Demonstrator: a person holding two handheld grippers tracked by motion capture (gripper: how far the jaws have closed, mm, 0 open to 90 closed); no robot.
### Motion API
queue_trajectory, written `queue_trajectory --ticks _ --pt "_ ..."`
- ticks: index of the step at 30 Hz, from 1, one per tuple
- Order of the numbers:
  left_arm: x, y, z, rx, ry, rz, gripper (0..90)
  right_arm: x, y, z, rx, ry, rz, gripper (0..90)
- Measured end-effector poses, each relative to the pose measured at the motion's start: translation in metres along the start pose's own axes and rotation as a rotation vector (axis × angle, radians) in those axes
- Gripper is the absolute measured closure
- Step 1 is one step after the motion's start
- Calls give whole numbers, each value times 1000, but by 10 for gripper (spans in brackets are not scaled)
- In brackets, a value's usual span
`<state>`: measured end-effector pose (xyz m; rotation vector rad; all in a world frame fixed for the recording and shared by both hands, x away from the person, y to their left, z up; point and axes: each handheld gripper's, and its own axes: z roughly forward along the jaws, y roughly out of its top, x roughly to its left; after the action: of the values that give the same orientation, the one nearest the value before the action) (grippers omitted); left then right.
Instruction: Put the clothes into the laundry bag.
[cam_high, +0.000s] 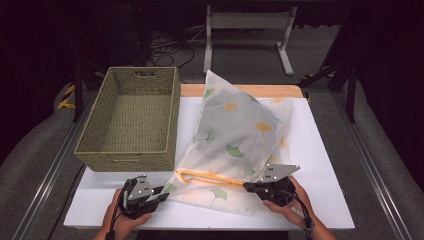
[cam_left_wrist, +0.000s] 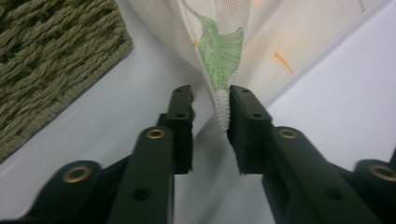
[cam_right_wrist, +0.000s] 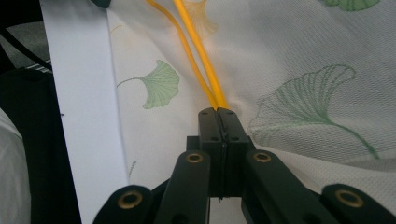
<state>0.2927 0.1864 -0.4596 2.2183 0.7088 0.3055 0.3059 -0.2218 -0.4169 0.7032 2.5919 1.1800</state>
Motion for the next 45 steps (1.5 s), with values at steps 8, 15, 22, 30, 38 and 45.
queue_trajectory --ticks 8,15,22,30,38,45 --pt "2 13 8 -37 15 -4 314 -2 -1 -2 -27 -10 14 896" --pt "5 26 27 3 -14 -16 278 -2 -2 -2 -28 -11 18 895" --pt "6 34 38 39 -48 -20 332 -3 -3 -4 -36 -5 22 889" --pt "10 35 37 27 -100 -4 733 -4 1 -4 -49 -3 25 839" --pt "10 33 30 8 -92 19 891 -4 5 0 -63 -13 34 727" --pt "5 31 30 16 -92 37 896 -1 13 1 -86 -13 30 654"
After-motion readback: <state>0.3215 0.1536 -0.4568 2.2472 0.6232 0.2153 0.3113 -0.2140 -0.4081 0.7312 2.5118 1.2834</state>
